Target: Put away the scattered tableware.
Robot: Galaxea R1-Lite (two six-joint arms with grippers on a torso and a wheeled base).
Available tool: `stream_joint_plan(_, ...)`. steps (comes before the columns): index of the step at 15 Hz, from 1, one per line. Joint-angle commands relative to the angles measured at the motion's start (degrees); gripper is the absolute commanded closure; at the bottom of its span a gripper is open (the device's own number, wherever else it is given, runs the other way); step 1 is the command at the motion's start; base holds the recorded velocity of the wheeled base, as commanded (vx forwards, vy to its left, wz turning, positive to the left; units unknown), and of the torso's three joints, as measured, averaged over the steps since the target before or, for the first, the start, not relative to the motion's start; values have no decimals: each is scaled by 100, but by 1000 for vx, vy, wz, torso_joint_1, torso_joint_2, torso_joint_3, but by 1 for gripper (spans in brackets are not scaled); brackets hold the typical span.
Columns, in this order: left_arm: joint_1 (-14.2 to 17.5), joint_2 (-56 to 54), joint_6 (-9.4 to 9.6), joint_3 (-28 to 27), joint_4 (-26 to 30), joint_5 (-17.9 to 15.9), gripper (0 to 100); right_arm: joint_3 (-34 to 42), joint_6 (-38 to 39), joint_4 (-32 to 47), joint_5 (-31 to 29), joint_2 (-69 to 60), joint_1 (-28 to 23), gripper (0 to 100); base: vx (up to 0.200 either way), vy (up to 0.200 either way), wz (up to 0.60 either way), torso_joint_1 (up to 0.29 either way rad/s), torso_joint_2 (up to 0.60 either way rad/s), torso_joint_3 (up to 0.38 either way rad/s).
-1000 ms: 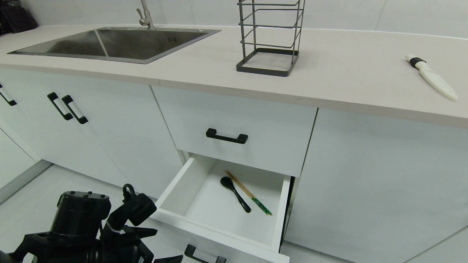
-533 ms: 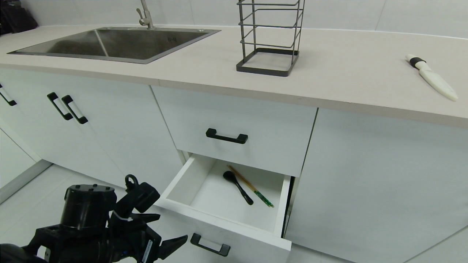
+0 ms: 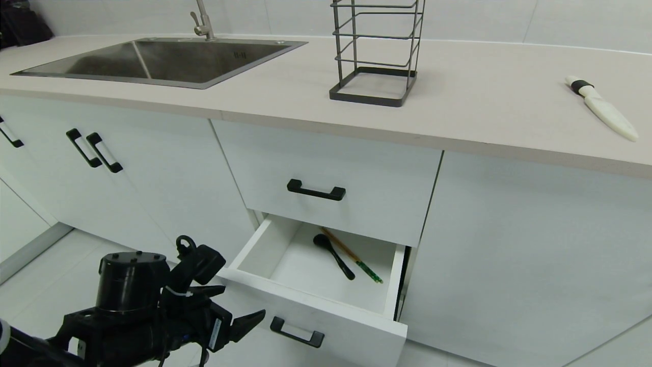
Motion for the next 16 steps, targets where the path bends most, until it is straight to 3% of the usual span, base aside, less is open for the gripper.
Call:
stream_joint_plan(1, 0, 320, 12, 80, -321, -1, 0, 0, -1, -1, -4, 7, 0, 0, 0, 0, 0, 0, 0, 0)
stream_joint_plan(7, 0, 382, 3, -43, -550, -63, 0, 0, -1, -1, -4, 7, 0, 0, 0, 0, 0, 0, 0, 0)
stream_joint_plan(10, 0, 522, 3, -157, -840, -309, 0, 0, 8, -1, 5, 7, 0, 0, 0, 0, 0, 0, 0, 0)
stream_joint_plan(16, 8, 689, -6, -430, -893, -344, 0, 0, -1, -1, -4, 7, 0, 0, 0, 0, 0, 0, 0, 0)
